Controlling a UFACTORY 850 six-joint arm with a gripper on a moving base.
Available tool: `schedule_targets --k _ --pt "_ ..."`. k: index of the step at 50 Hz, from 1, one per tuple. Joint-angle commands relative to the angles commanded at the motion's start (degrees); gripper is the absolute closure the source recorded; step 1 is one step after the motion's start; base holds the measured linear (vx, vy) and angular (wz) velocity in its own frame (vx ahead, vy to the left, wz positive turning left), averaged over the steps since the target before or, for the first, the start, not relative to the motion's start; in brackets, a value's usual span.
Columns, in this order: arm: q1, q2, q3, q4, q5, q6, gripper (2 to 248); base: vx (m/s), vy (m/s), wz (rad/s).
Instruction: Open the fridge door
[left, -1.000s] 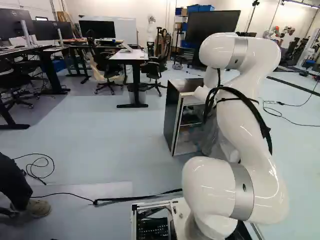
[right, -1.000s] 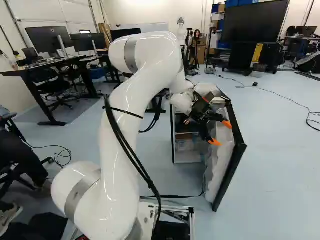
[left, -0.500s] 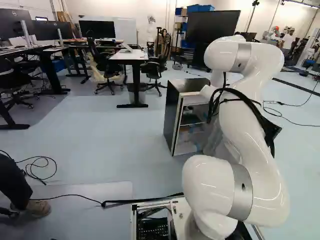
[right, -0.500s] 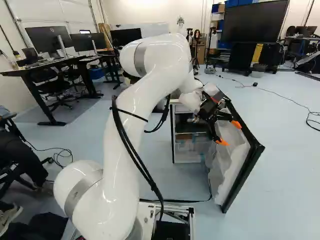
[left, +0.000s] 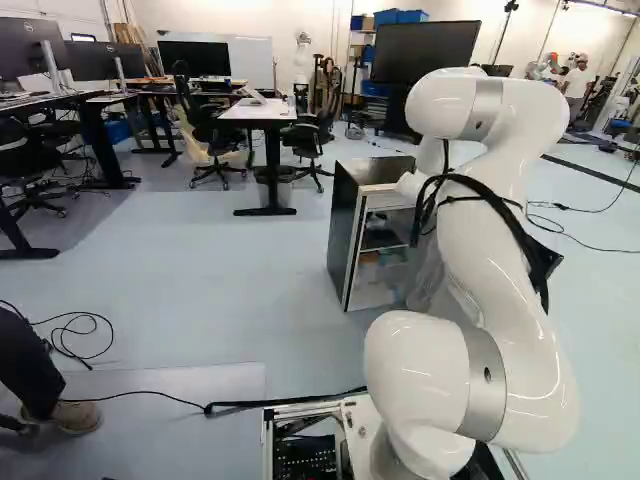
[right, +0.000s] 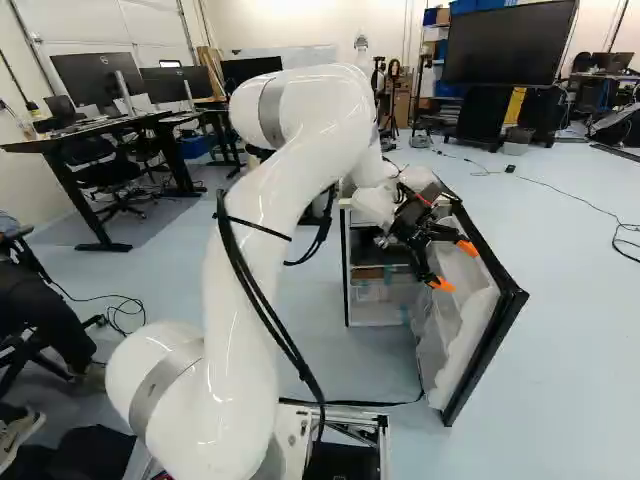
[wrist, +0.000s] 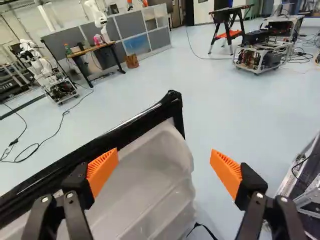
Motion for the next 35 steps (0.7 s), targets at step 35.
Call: schedule_targets --k 35 --pt "6.03 6.77 13.88 -5.42 0.0 0.0 3 0.0 0.0 0.0"
